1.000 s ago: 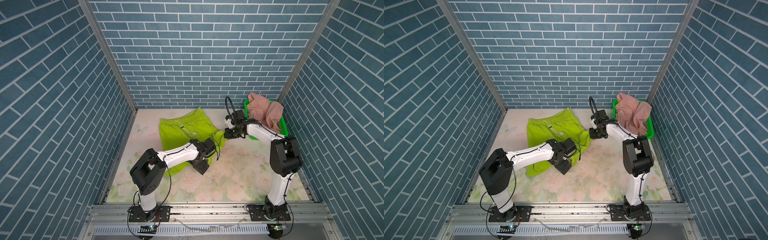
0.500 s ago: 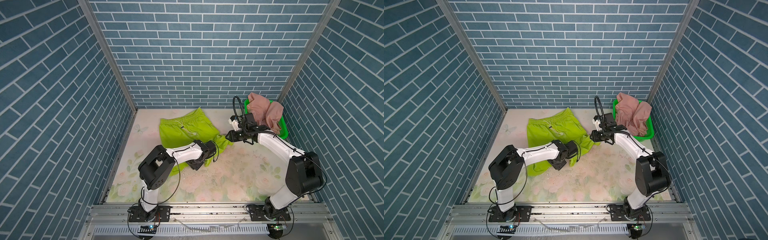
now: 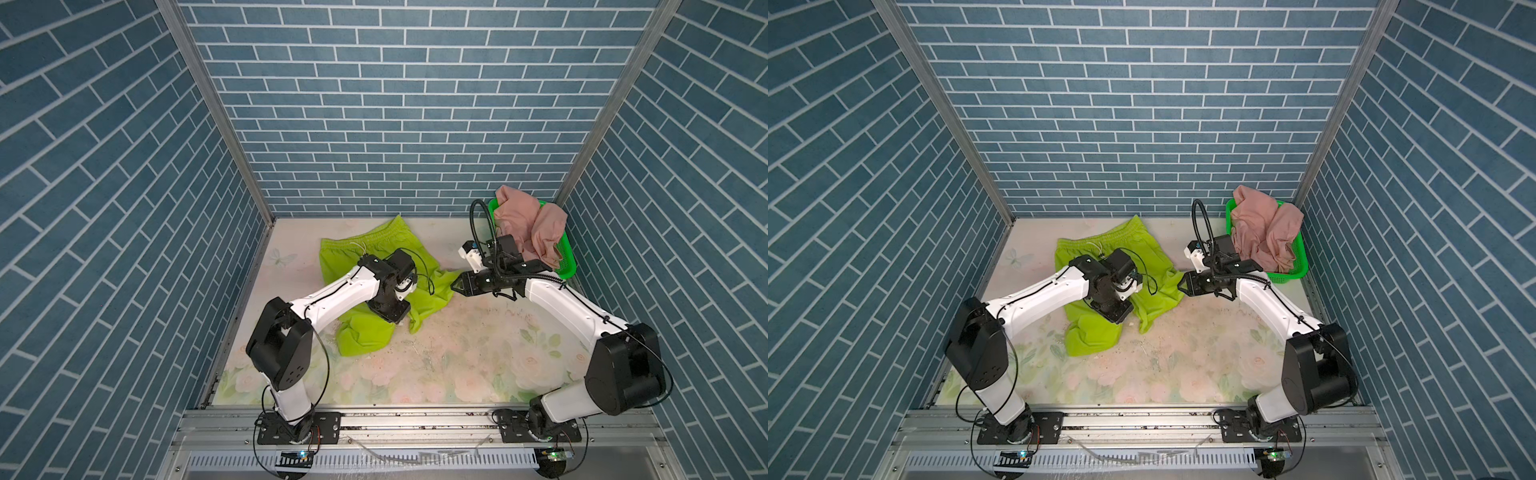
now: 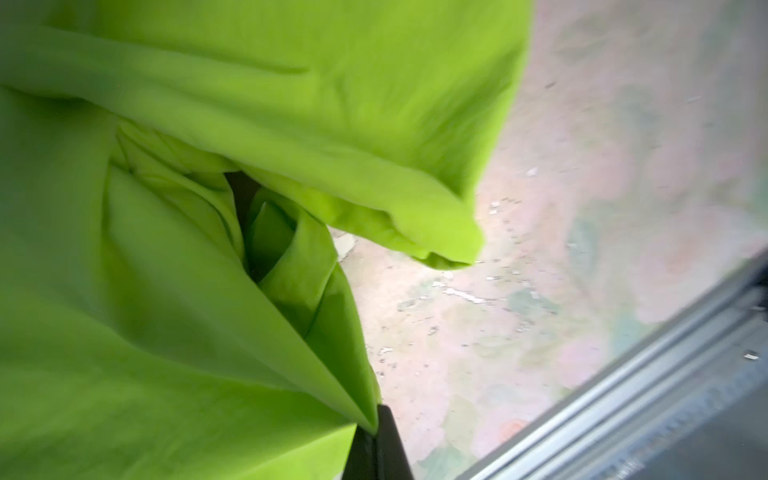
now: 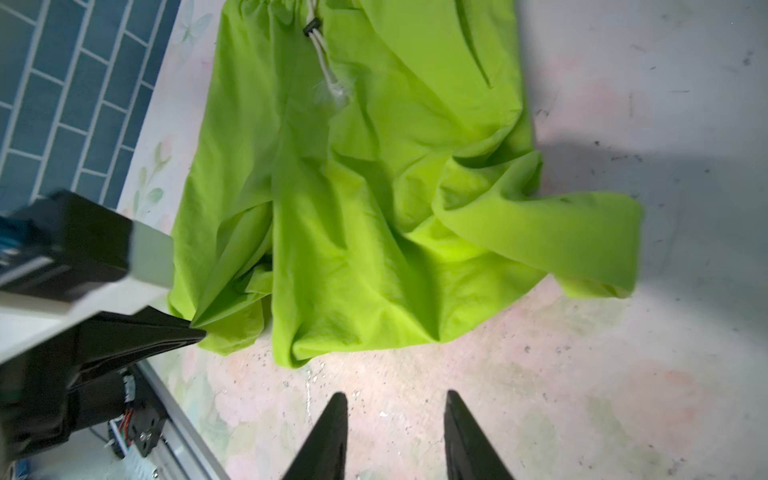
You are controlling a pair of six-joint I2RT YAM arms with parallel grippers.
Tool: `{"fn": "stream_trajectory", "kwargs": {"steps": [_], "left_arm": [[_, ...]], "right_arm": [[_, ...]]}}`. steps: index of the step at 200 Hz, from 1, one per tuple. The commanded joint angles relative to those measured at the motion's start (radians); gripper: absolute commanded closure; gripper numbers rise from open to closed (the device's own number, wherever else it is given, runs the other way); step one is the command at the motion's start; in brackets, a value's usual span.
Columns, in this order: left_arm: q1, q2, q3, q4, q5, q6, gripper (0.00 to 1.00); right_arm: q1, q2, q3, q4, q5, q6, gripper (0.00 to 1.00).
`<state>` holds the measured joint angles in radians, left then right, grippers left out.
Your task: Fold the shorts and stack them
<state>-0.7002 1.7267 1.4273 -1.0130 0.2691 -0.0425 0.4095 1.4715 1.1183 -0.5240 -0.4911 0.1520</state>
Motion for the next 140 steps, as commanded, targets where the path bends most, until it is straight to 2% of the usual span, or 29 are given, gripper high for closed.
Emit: {"fn": "stream_trajectory", "kwargs": {"steps": [1, 24, 49, 52, 55, 66, 71, 73, 92, 115, 140], "left_arm": [[0.019, 0.003, 0.011, -0.116, 0.156, 0.092, 1.00], [0.055, -0.004, -0.019, -0.139, 0.175, 0.116, 1.00], [0.126, -0.087, -0.071, -0.102, 0.215, 0.099, 1.00], [0.137, -0.096, -0.074, -0.096, 0.216, 0.093, 0.94], [0.148, -0.106, -0.077, -0.088, 0.214, 0.083, 0.83], [0.192, -0.129, -0.075, -0.064, 0.211, 0.057, 0.25], [0.210, -0.136, -0.068, -0.052, 0.210, 0.048, 0.05], [0.217, -0.139, -0.065, -0.047, 0.209, 0.044, 0.01], [0.264, -0.128, 0.003, -0.024, 0.140, 0.026, 0.00], [0.343, -0.094, 0.092, 0.035, 0.017, -0.009, 0.00], [0.455, -0.038, 0.151, 0.108, -0.171, -0.059, 0.00]], "right_arm": [[0.068, -0.030, -0.018, -0.022, -0.102, -0.052, 0.59], [0.186, 0.004, -0.015, -0.018, -0.114, -0.083, 0.57], [0.275, 0.037, -0.035, 0.051, -0.119, -0.078, 0.54], [0.283, 0.039, -0.038, 0.057, -0.117, -0.080, 0.54], [0.291, 0.042, -0.039, 0.061, -0.114, -0.083, 0.53], [0.314, 0.056, -0.041, 0.065, -0.105, -0.090, 0.52], [0.324, 0.064, -0.040, 0.064, -0.103, -0.093, 0.51], [0.328, 0.069, -0.040, 0.065, -0.103, -0.094, 0.51], [0.365, 0.101, -0.047, 0.065, -0.074, -0.098, 0.47], [0.405, 0.152, -0.058, 0.076, 0.032, -0.113, 0.42], [0.417, 0.199, -0.048, 0.102, 0.146, -0.145, 0.39]]}}
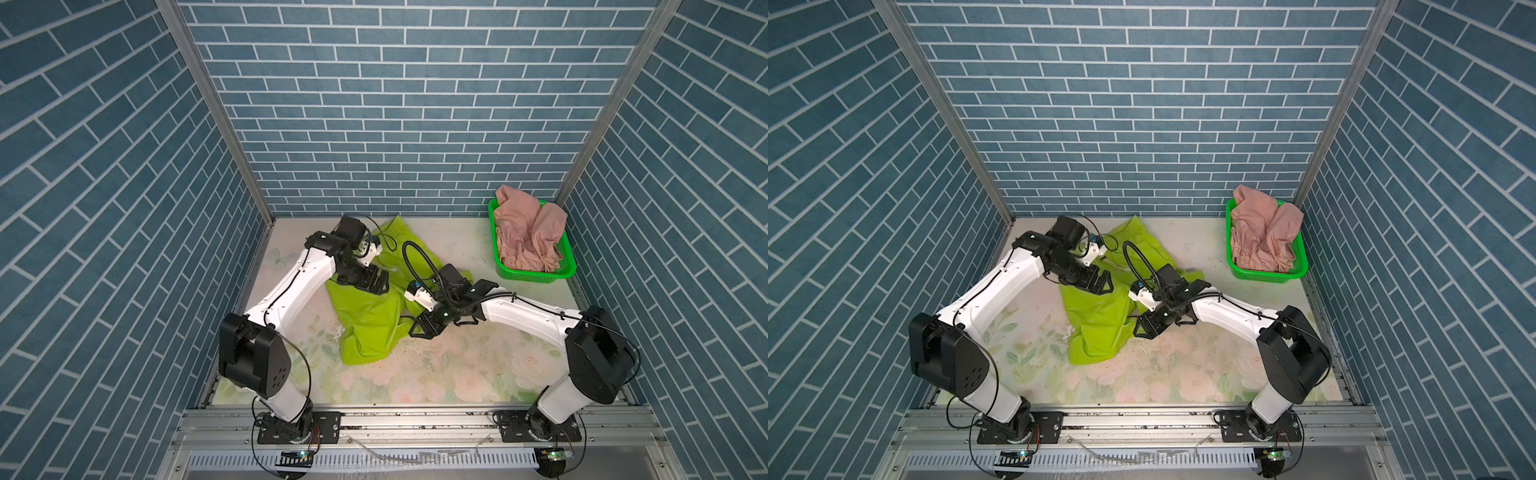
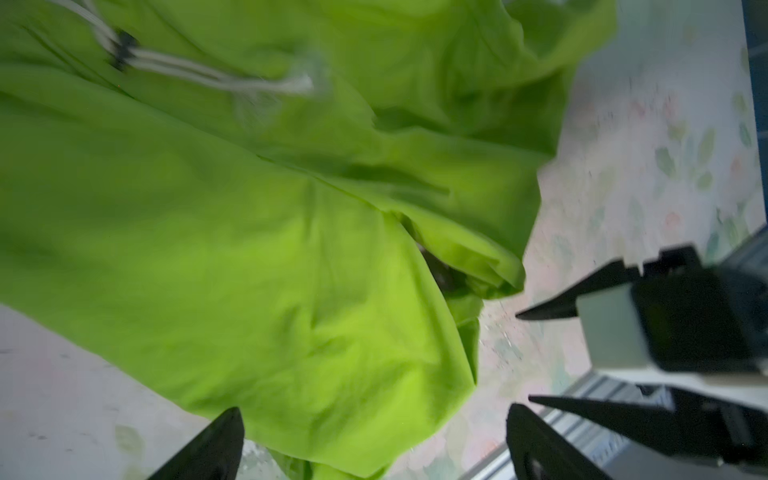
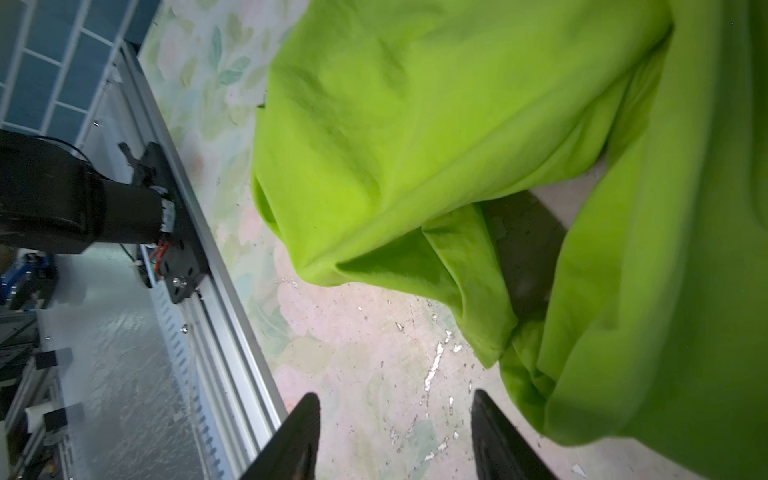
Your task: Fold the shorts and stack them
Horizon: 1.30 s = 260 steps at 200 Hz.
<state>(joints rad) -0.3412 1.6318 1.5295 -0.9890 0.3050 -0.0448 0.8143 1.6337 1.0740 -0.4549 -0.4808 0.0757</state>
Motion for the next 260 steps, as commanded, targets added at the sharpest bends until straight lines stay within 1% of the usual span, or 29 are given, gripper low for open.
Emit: {"fn": "stream_trajectory", "kwargs": {"steps": [1, 21, 46, 64, 78, 83, 93, 94, 96, 103, 104, 116, 122, 142, 164, 173, 201, 207, 214, 223, 236, 237, 252, 260], "left_arm": [[0.100, 0.060, 0.051, 0.086, -0.214, -0.058, 0.00], [0.166, 0.121, 0.075, 0.145, -0.299, -0.064, 0.00], [0.246, 0.218, 0.101, 0.212, -0.318, -0.080, 0.00], [0.278, 0.280, 0.110, 0.262, -0.341, -0.092, 0.00], [0.295, 0.315, 0.107, 0.310, -0.322, -0.092, 0.00], [0.299, 0.329, 0.110, 0.321, -0.317, -0.089, 0.00], [0.303, 0.351, 0.120, 0.335, -0.316, -0.078, 0.00], [0.303, 0.354, 0.121, 0.334, -0.318, -0.076, 0.00], [0.304, 0.358, 0.124, 0.334, -0.319, -0.074, 0.00], [0.304, 0.374, 0.133, 0.336, -0.329, -0.067, 0.00], [0.304, 0.376, 0.134, 0.336, -0.330, -0.066, 0.00], [0.306, 0.398, 0.148, 0.339, -0.336, -0.058, 0.00], [0.307, 0.407, 0.152, 0.344, -0.335, -0.056, 0.00], [0.316, 0.439, 0.164, 0.354, -0.318, -0.056, 0.00], [0.335, 0.485, 0.189, 0.347, -0.281, -0.063, 0.00], [0.341, 0.499, 0.194, 0.347, -0.273, -0.066, 0.00], [0.347, 0.519, 0.192, 0.354, -0.242, -0.067, 0.00], [0.347, 0.521, 0.191, 0.356, -0.231, -0.066, 0.00], [0.347, 0.523, 0.193, 0.354, -0.215, -0.060, 0.00], [0.347, 0.522, 0.194, 0.354, -0.199, -0.057, 0.00], [0.346, 0.525, 0.203, 0.348, -0.180, -0.045, 0.00], [0.346, 0.526, 0.204, 0.348, -0.180, -0.044, 0.00], [0.346, 0.537, 0.228, 0.336, -0.186, -0.041, 0.00], [0.346, 0.549, 0.248, 0.330, -0.192, -0.039, 0.00]], "right_arm": [[0.013, 0.039, -0.002, 0.035, 0.138, -0.072, 0.39], [0.012, 0.083, 0.026, 0.055, 0.159, -0.094, 0.38], [0.018, 0.146, 0.056, 0.088, 0.142, -0.106, 0.39], [0.023, 0.191, 0.080, 0.096, 0.138, -0.106, 0.39], [0.030, 0.204, 0.085, 0.115, 0.130, -0.096, 0.44], [0.032, 0.204, 0.083, 0.125, 0.124, -0.085, 0.47], [0.034, 0.204, 0.085, 0.131, 0.099, -0.067, 0.60], [0.034, 0.203, 0.084, 0.130, 0.094, -0.063, 0.63], [0.033, 0.203, 0.085, 0.129, 0.091, -0.059, 0.64], [0.034, 0.196, 0.085, 0.121, 0.074, -0.041, 0.76], [0.034, 0.196, 0.085, 0.121, 0.074, -0.041, 0.76], [0.034, 0.179, 0.085, 0.093, 0.056, -0.005, 0.93], [0.034, 0.169, 0.088, 0.068, 0.044, 0.012, 1.00], [0.033, 0.130, 0.096, -0.018, -0.012, 0.083, 1.00], [0.033, 0.105, 0.106, -0.099, -0.151, 0.153, 1.00], [0.032, 0.101, 0.111, -0.124, -0.182, 0.184, 1.00], [0.014, 0.122, 0.101, -0.178, -0.342, 0.273, 1.00], [0.013, 0.128, 0.094, -0.193, -0.356, 0.274, 1.00], [0.013, 0.133, 0.086, -0.215, -0.342, 0.274, 1.00], [0.010, 0.139, 0.085, -0.260, -0.294, 0.261, 0.84], [-0.001, 0.141, 0.097, -0.328, -0.205, 0.232, 0.72], [-0.003, 0.139, 0.098, -0.334, -0.193, 0.231, 0.70], [-0.027, 0.105, 0.095, -0.314, -0.150, 0.242, 0.58], [-0.038, 0.075, 0.087, -0.273, -0.144, 0.258, 0.54]]}}
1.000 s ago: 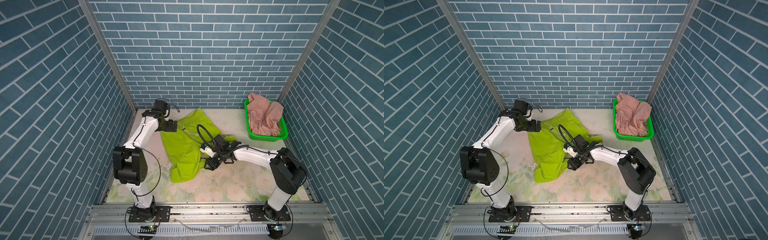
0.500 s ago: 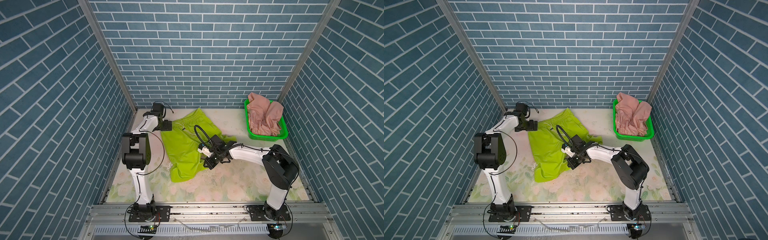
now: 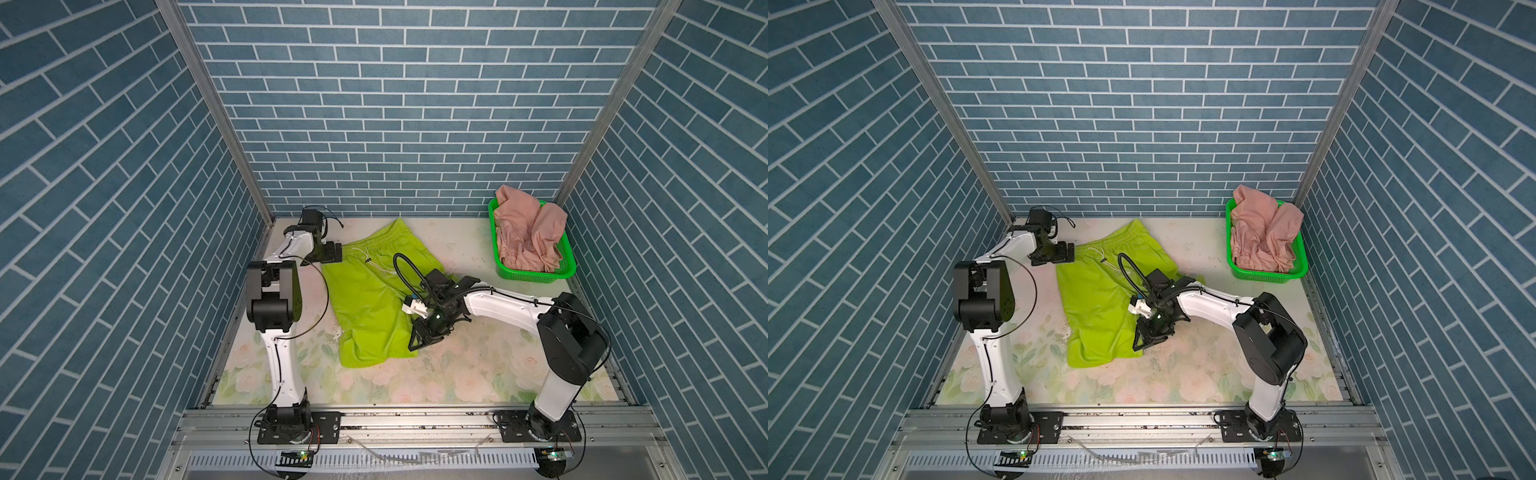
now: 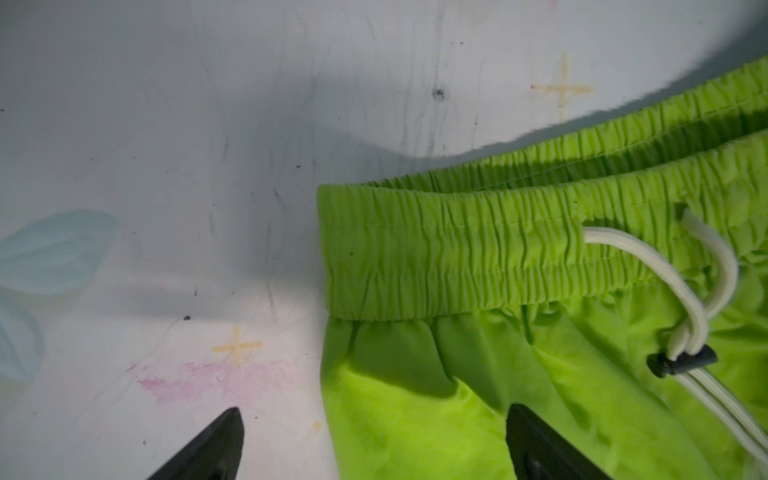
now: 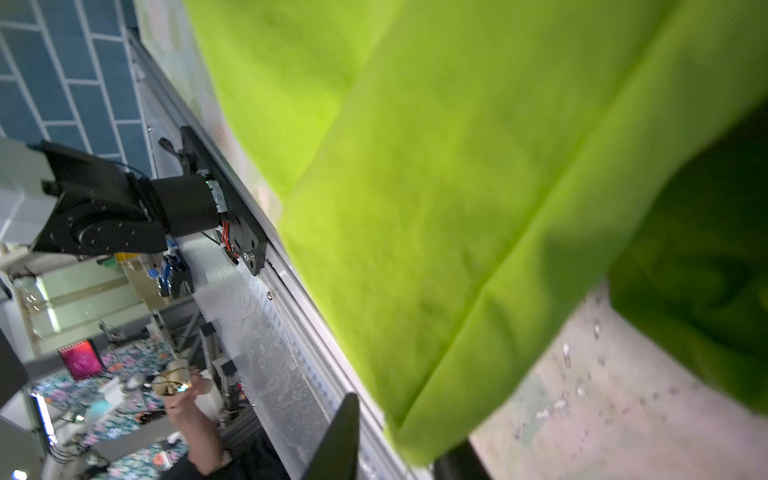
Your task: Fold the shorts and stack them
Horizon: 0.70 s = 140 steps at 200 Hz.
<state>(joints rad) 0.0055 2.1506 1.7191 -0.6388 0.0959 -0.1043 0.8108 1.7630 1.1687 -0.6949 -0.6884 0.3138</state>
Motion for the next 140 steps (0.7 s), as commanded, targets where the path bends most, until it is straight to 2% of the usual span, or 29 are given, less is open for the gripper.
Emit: {"fn": "stream_trajectory", "kwargs": {"steps": [1, 24, 43, 73, 88, 108, 116, 122, 140], "left_arm": [[-0.001, 0.033, 0.061, -0.021, 0.017, 0.021, 0.00], [0.001, 0.092, 0.135, -0.052, -0.008, 0.028, 0.00], [0.001, 0.148, 0.195, -0.080, -0.005, 0.038, 0.00], [0.001, 0.186, 0.210, -0.071, 0.028, 0.035, 0.02], [0.001, 0.193, 0.209, -0.067, 0.044, 0.031, 0.25], [0.003, 0.200, 0.208, -0.067, 0.054, 0.021, 0.79], [0.012, 0.200, 0.200, -0.059, 0.079, 0.011, 0.93], [0.021, 0.198, 0.195, -0.058, 0.099, 0.000, 1.00], [0.057, 0.171, 0.143, -0.031, 0.114, -0.047, 1.00]], "right_arm": [[-0.036, -0.059, -0.008, -0.030, 0.064, 0.022, 0.54], [-0.060, -0.144, -0.055, 0.089, 0.086, 0.077, 0.49], [-0.096, -0.216, -0.122, 0.156, 0.148, 0.131, 0.48], [-0.201, -0.349, -0.232, 0.192, 0.319, 0.179, 0.42], [-0.243, -0.370, -0.253, 0.176, 0.396, 0.160, 0.40], [-0.296, -0.361, -0.289, 0.220, 0.417, 0.152, 0.40], [-0.317, -0.352, -0.299, 0.244, 0.418, 0.152, 0.39], [-0.331, -0.343, -0.304, 0.262, 0.417, 0.151, 0.39], [-0.375, -0.300, -0.302, 0.325, 0.400, 0.145, 0.38]]}}
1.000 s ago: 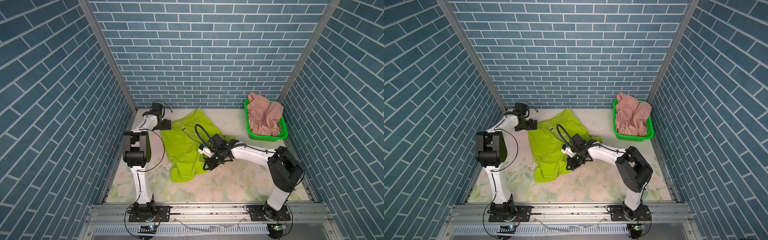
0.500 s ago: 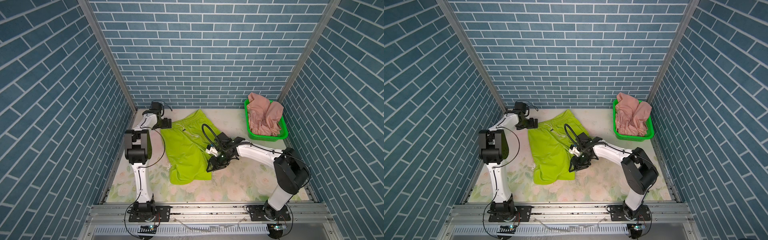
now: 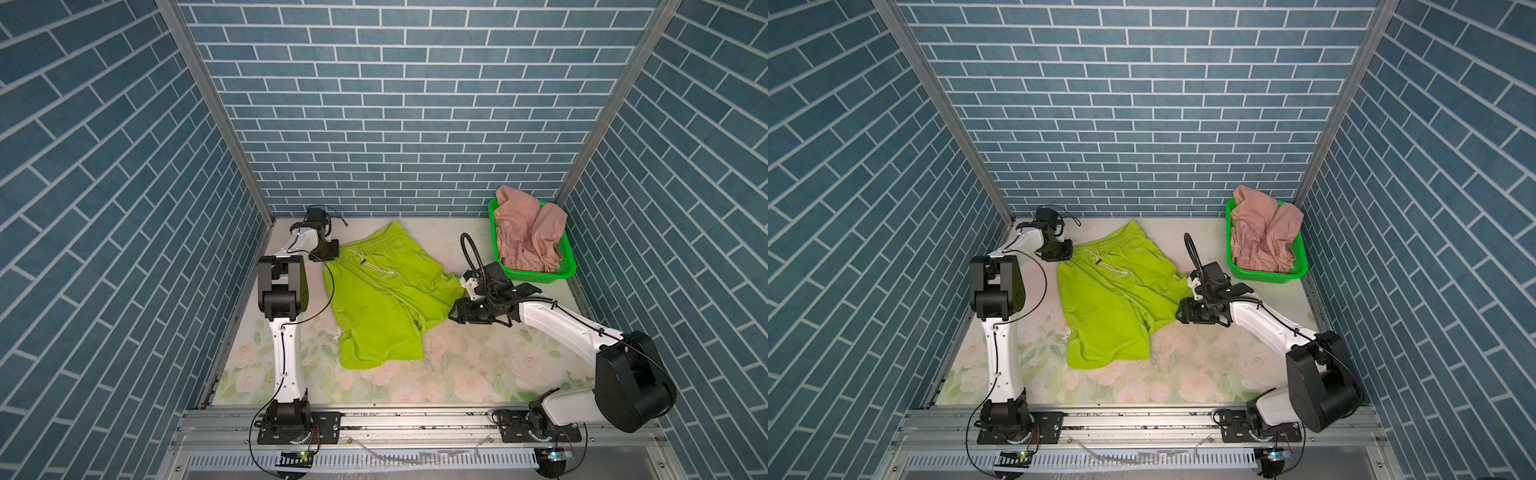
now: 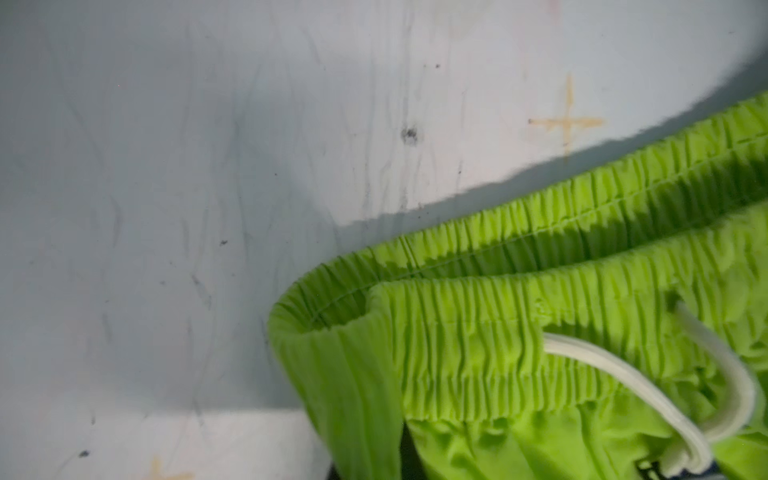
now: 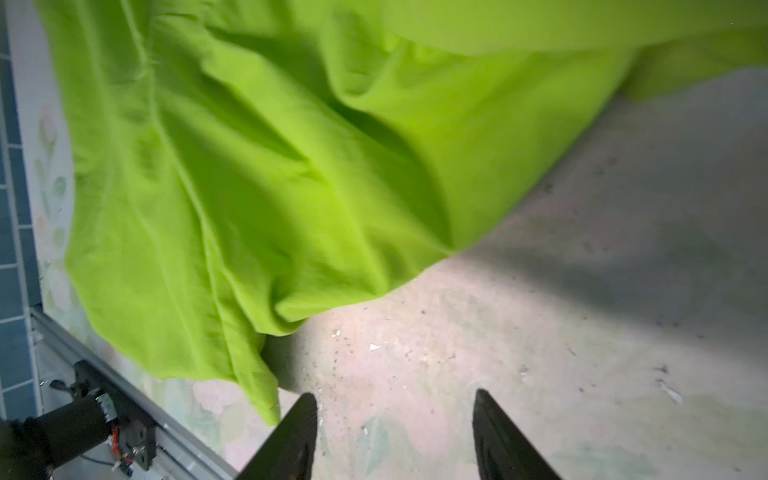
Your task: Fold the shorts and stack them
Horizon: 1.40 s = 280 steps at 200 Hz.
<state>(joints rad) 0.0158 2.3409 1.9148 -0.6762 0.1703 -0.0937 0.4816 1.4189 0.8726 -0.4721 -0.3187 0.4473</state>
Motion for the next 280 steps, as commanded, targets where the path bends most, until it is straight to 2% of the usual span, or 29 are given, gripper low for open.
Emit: {"fn": "stream_trajectory", "kwargs": {"steps": [1, 36, 83, 109, 116, 129, 140, 148, 152, 172, 198, 215, 237, 259, 280], "left_arm": [[0.049, -0.022, -0.057, 0.008, 0.040, -0.060, 1.00], [0.122, -0.136, -0.217, 0.038, -0.004, -0.133, 1.00], [0.191, -0.342, -0.511, 0.167, -0.069, -0.255, 1.00], [0.197, -0.399, -0.545, 0.175, -0.123, -0.262, 0.98], [0.198, -0.407, -0.533, 0.159, -0.128, -0.258, 0.90], [0.198, -0.430, -0.525, 0.137, -0.140, -0.255, 0.52], [0.198, -0.458, -0.527, 0.128, -0.148, -0.258, 0.24], [0.198, -0.474, -0.522, 0.115, -0.148, -0.255, 0.03], [0.200, -0.482, -0.517, 0.104, -0.145, -0.255, 0.00], [0.200, -0.520, -0.518, 0.080, -0.094, -0.255, 0.00], [0.200, -0.569, -0.610, 0.138, -0.032, -0.274, 0.00], [0.200, -0.542, -0.628, 0.133, -0.051, -0.255, 0.00], [0.208, -0.489, -0.638, 0.125, -0.053, -0.245, 0.00], [0.210, -0.484, -0.677, 0.163, -0.045, -0.246, 0.00], [0.210, -0.475, -0.678, 0.166, -0.052, -0.234, 0.00]], "right_arm": [[-0.048, 0.047, -0.006, 0.108, 0.028, 0.011, 0.38], [-0.100, 0.235, 0.110, 0.193, 0.015, -0.036, 0.38], [-0.101, 0.518, 0.432, 0.247, -0.071, -0.072, 0.38], [-0.081, 0.646, 0.621, 0.260, -0.136, -0.091, 0.38], [-0.072, 0.674, 0.674, 0.255, -0.160, -0.097, 0.39], [-0.053, 0.706, 0.755, 0.233, -0.187, -0.108, 0.39], [-0.042, 0.690, 0.781, 0.213, -0.188, -0.119, 0.39], [-0.040, 0.660, 0.766, 0.203, -0.176, -0.121, 0.39], [-0.042, 0.644, 0.750, 0.200, -0.173, -0.121, 0.39], [-0.042, 0.518, 0.637, 0.135, -0.132, -0.162, 0.39], [-0.019, 0.336, 0.407, 0.053, -0.131, -0.188, 0.38], [0.048, 0.212, 0.257, 0.020, -0.124, -0.204, 0.38], [0.190, 0.095, 0.102, 0.039, -0.138, -0.178, 0.37], [0.267, 0.060, 0.011, 0.086, -0.125, -0.131, 0.37], [0.308, 0.086, -0.043, 0.174, -0.140, -0.103, 0.36]]}}
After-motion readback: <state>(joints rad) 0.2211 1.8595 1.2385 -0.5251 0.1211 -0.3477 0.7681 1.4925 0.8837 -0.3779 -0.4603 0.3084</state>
